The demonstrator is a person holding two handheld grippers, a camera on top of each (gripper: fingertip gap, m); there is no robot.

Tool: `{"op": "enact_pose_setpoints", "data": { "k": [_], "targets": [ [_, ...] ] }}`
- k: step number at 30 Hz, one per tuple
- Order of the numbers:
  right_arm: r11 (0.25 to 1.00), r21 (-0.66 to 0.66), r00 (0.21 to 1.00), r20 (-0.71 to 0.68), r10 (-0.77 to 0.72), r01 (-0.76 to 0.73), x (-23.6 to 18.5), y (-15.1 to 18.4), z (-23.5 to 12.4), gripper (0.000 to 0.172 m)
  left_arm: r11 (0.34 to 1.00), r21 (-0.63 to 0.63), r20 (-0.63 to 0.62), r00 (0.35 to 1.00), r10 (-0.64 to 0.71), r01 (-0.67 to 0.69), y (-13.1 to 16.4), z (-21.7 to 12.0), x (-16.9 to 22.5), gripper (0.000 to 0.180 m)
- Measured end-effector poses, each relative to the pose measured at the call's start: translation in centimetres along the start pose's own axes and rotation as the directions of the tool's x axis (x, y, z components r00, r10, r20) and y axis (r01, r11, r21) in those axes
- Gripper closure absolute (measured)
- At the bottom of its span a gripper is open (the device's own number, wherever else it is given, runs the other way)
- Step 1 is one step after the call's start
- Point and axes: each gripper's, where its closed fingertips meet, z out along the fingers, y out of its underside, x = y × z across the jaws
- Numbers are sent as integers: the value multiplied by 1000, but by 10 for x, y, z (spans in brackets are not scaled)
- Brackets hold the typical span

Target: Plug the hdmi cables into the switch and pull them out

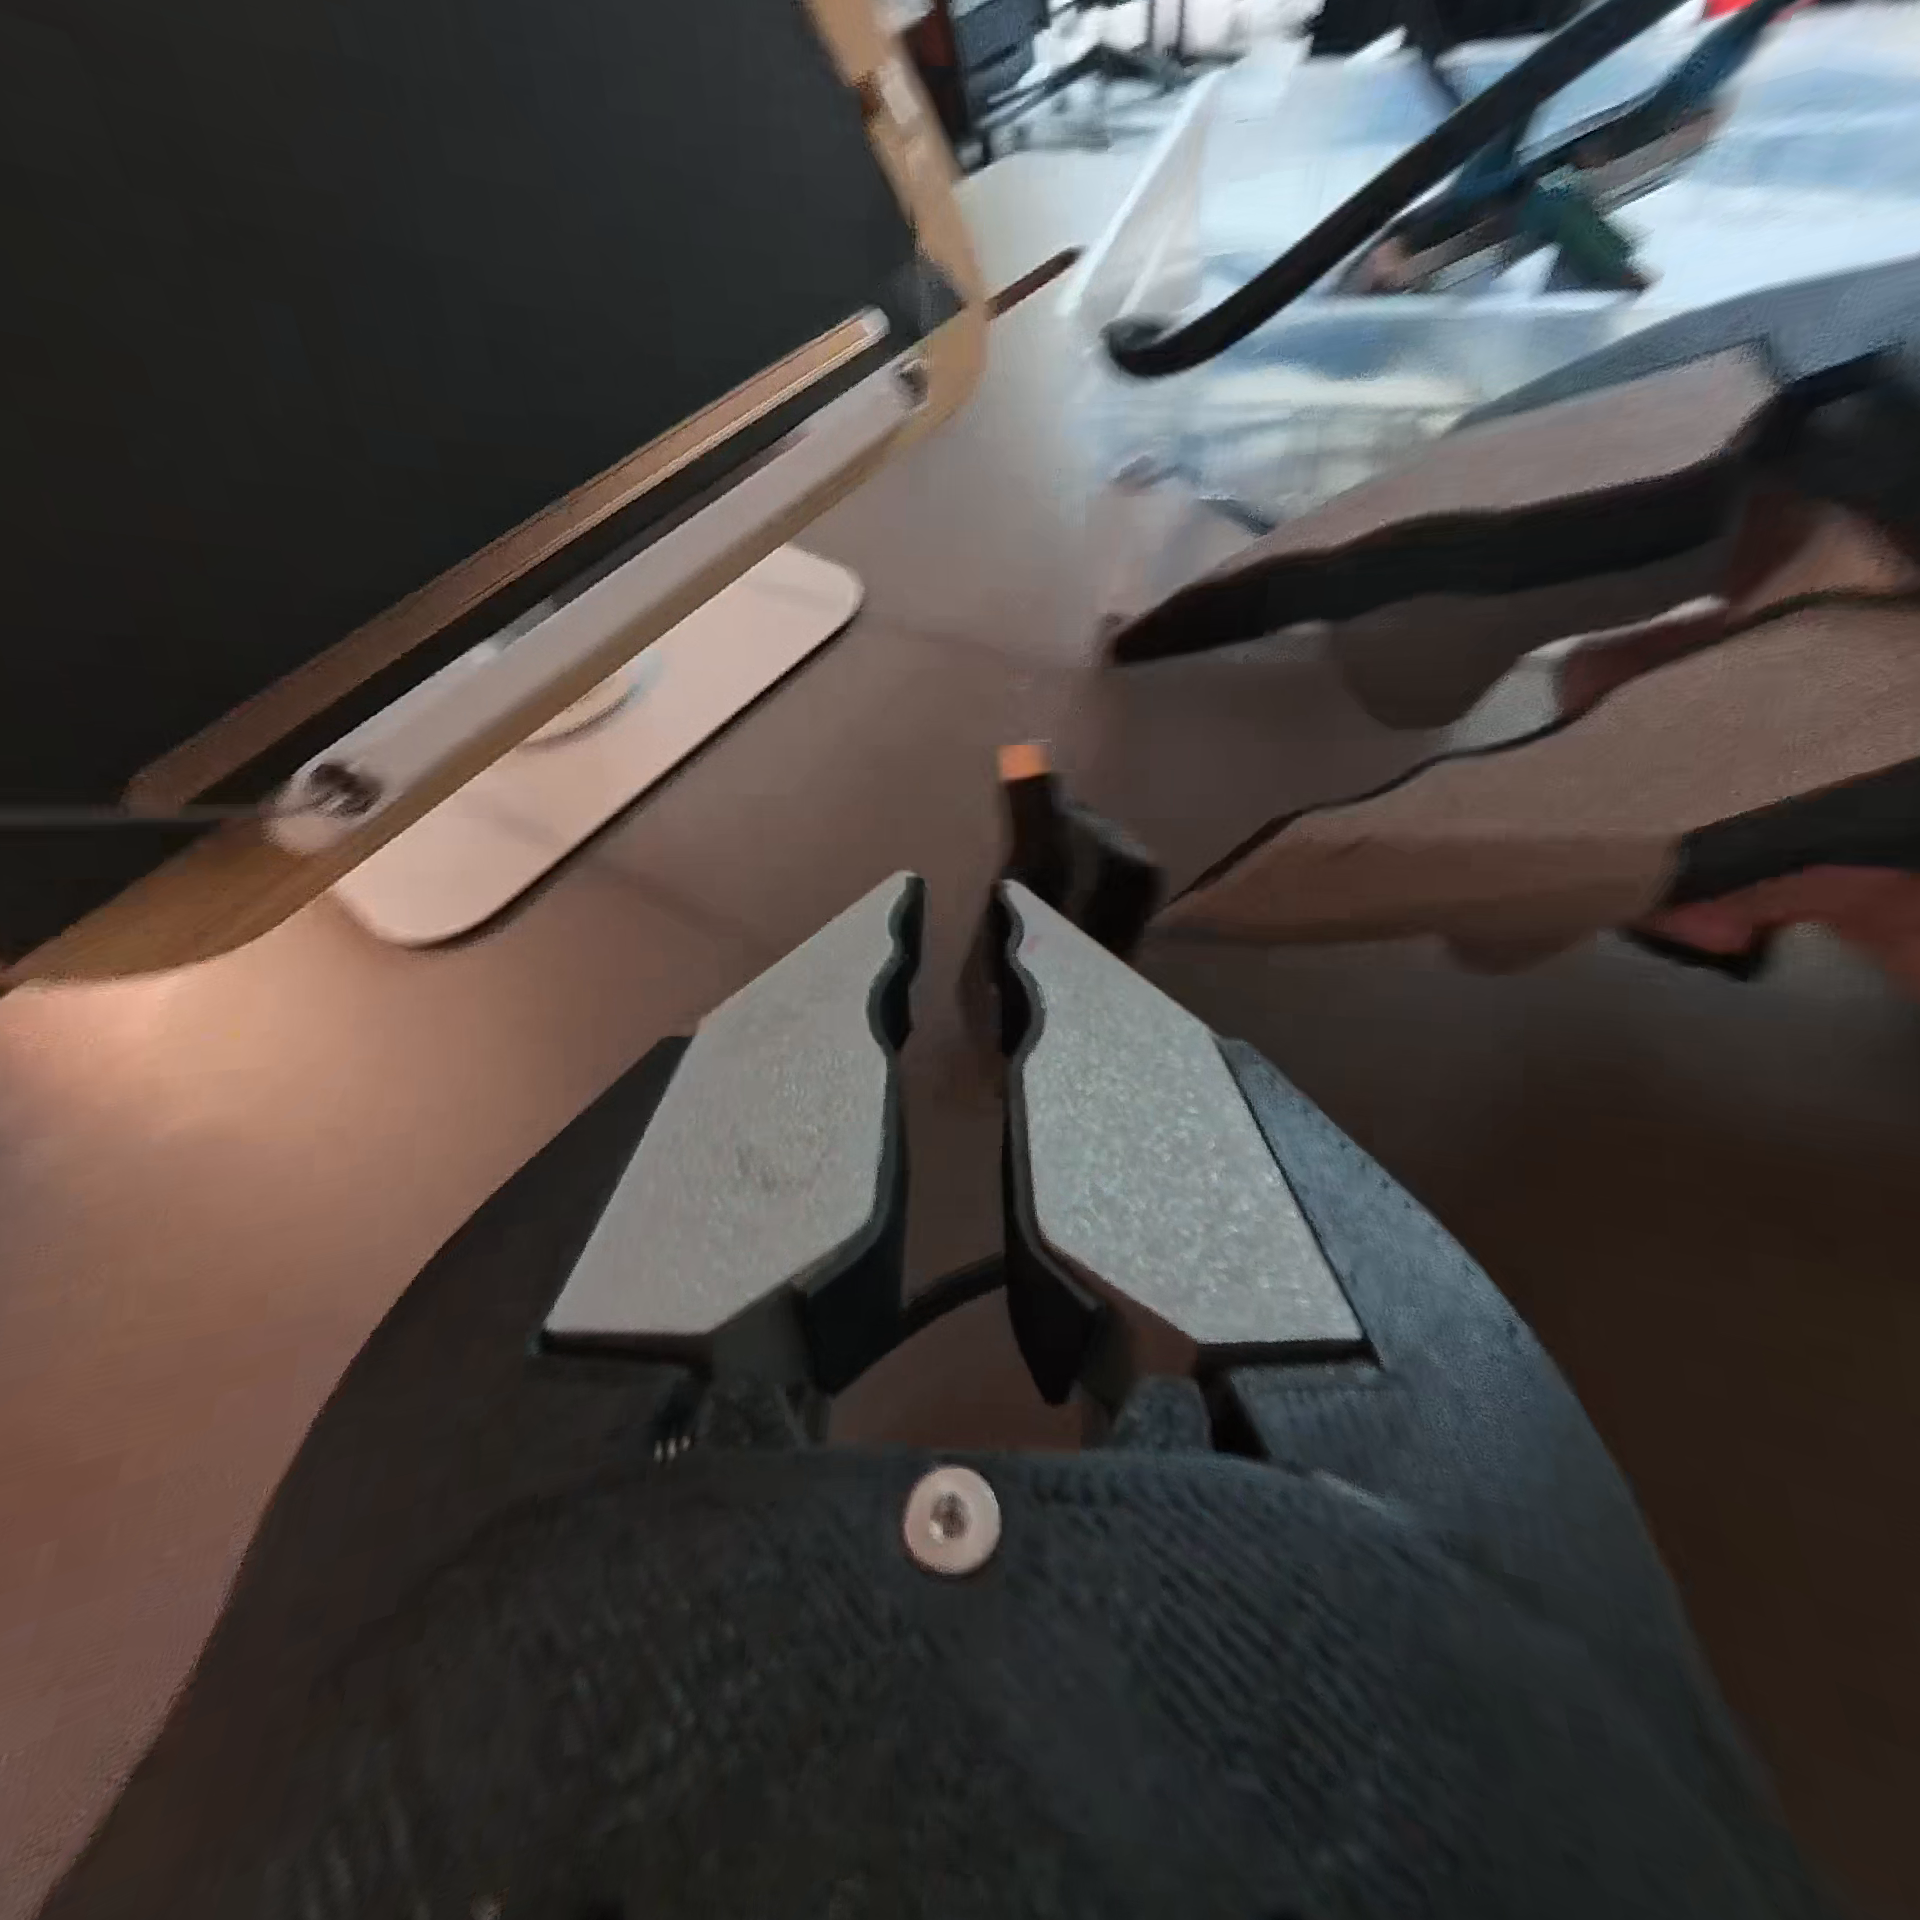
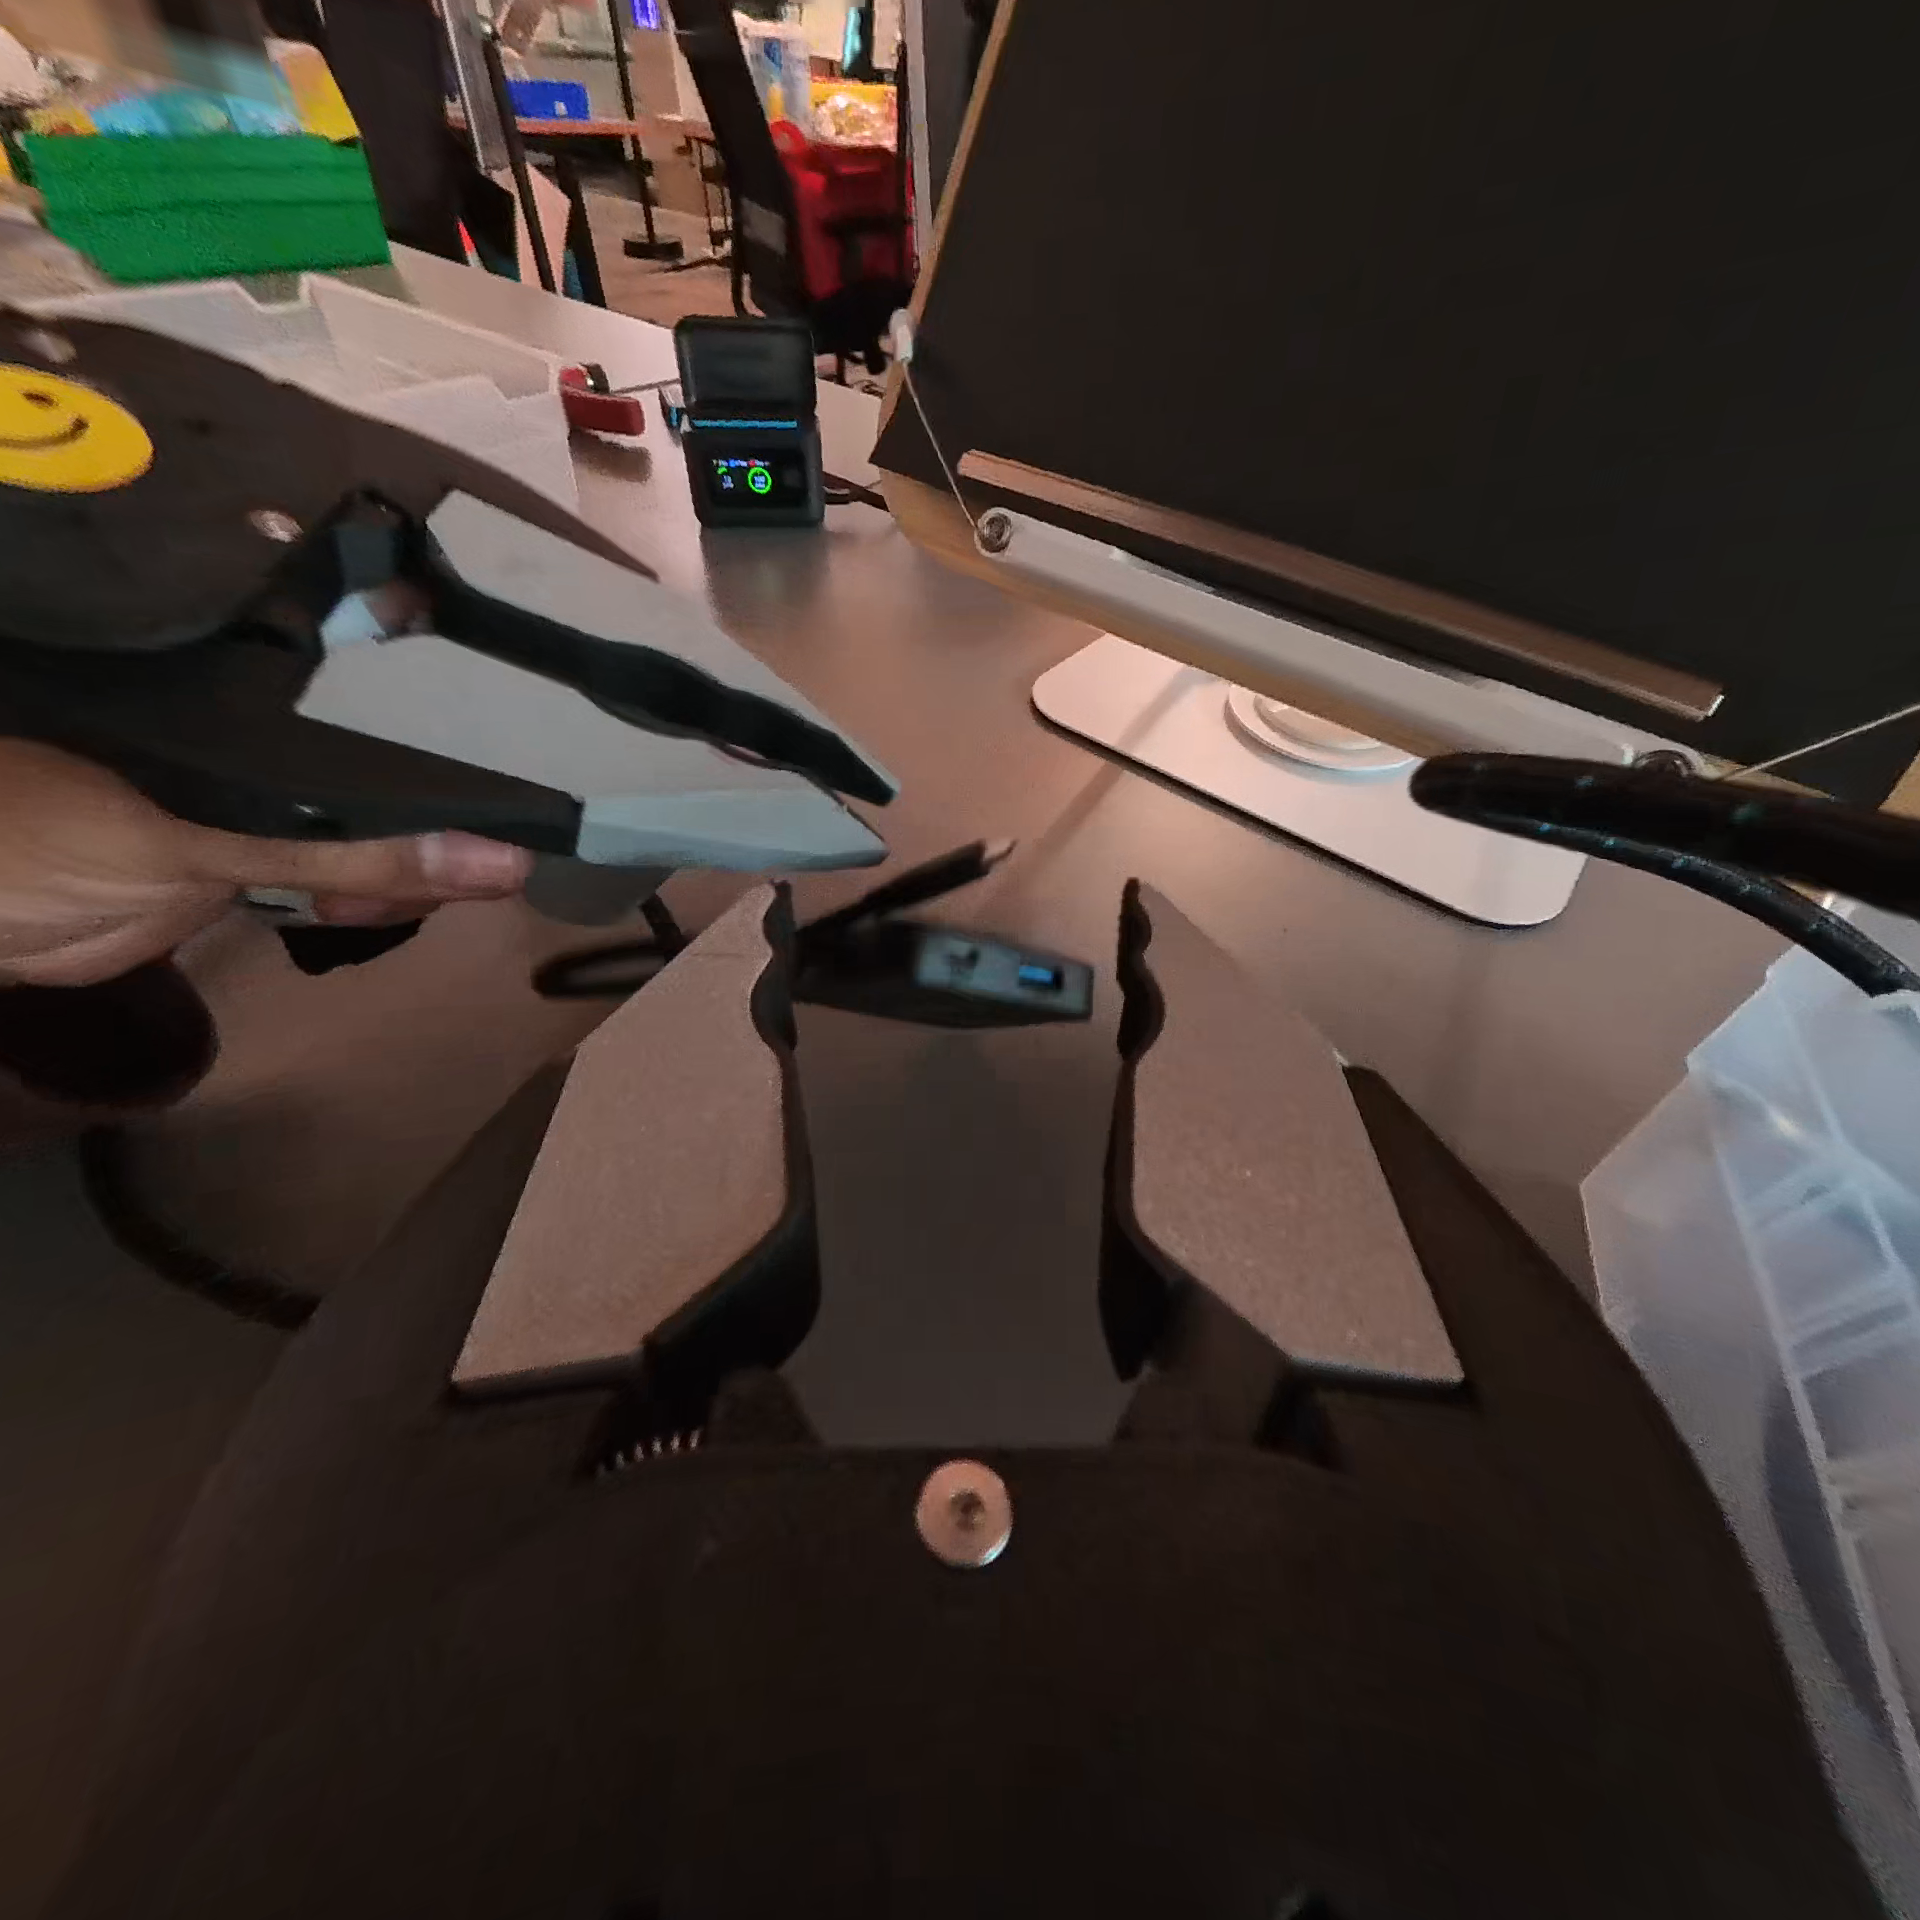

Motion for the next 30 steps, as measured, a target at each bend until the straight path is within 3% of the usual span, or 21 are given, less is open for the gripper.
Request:
{"op": "enact_pose_setpoints", "data": {
  "k": [2, 5, 9, 12, 16, 19, 26, 30],
  "targets": [
    [1000, 5, 1000, 4, 12, -12, 1, -1, 0, 112, 1000, -16, 34, 999, 2, -1, 7, -4, -5, 157],
    [1000, -5, 999, 28, 26, -26, -2, 1, 2, 113, 997, 63, 67, 996, -56, 52, -3, -18, -13, 150],
    [997, -60, 993, 106, 59, -53, -16, 14, 9, 117, 983, 141, 150, 979, -136, 115, -11, -35, -41, 153],
    [994, -87, 985, 154, 84, -71, -25, 21, 11, 113, 990, 103, 252, 960, -123, 100, 3, -37, -63, 155],
    [995, -92, 986, 160, 51, -37, -29, 22, 12, 112, 990, 77, 256, 958, -132, 116, 13, -35, -68, 155],
    [995, -100, 986, 164, 43, -27, -31, 23, 13, 113, 994, 66, 229, 968, -104, 91, 13, -32, -62, 165],
    [989, -105, 981, 150, 121, -106, -16, 24, 12, 115, 999, -11, 215, 976, 32, -30, 22, -24, -51, 164],
    [988, -120, 977, 177, 121, -101, -19, 26, 12, 123, 984, -101, 265, 949, 168, -146, 34, -18, -53, 168]
  ]
}}
